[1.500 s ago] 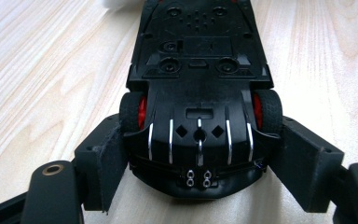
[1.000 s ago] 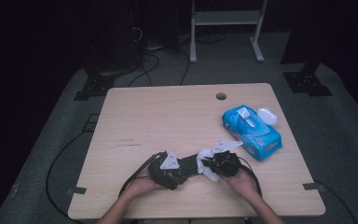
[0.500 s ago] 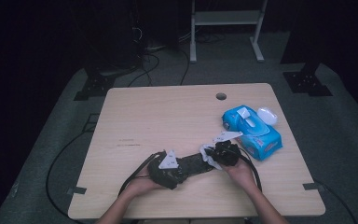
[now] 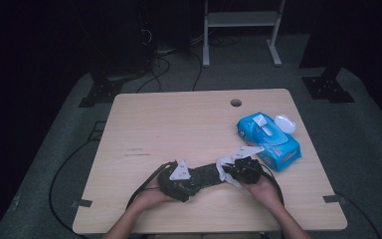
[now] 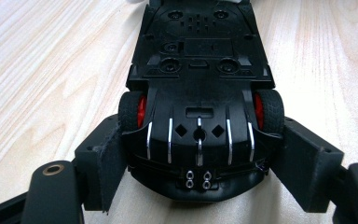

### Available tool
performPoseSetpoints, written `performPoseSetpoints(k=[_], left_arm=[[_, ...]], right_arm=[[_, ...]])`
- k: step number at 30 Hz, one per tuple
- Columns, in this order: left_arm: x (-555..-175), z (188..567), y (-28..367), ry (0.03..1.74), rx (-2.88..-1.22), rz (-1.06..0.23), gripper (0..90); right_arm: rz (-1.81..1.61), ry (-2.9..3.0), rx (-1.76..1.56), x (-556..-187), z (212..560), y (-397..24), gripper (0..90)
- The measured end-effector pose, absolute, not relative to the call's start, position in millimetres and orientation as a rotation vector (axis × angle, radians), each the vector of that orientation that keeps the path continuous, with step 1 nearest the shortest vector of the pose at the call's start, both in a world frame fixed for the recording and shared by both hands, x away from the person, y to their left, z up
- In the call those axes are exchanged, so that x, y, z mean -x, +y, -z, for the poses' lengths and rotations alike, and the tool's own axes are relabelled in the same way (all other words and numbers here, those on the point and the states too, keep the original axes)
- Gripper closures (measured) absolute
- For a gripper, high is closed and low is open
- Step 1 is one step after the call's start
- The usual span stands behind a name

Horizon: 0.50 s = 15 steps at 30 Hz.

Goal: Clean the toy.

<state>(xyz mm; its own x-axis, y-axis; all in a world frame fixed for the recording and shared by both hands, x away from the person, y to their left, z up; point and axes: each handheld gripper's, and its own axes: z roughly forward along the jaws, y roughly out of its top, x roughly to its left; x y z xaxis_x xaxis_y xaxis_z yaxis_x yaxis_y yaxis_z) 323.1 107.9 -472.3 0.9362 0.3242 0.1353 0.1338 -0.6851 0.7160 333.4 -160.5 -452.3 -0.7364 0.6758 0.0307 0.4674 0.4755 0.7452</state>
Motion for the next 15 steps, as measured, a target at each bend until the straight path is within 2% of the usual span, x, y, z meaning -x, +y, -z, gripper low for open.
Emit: performPoseSetpoints(k=[9, 15], left_arm=[[-323.4, 473.3, 107.3, 0.328, -2.334, -0.32, 24.4], [-323.3, 471.7, 108.3, 0.328, -2.322, -0.319, 24.5]], right_arm=[[-1.182, 2.501, -0.888, -318.3, 450.2, -143.0, 84.4], [-1.136, 2.456, -0.978, -327.9, 453.9, -162.0, 84.4]])
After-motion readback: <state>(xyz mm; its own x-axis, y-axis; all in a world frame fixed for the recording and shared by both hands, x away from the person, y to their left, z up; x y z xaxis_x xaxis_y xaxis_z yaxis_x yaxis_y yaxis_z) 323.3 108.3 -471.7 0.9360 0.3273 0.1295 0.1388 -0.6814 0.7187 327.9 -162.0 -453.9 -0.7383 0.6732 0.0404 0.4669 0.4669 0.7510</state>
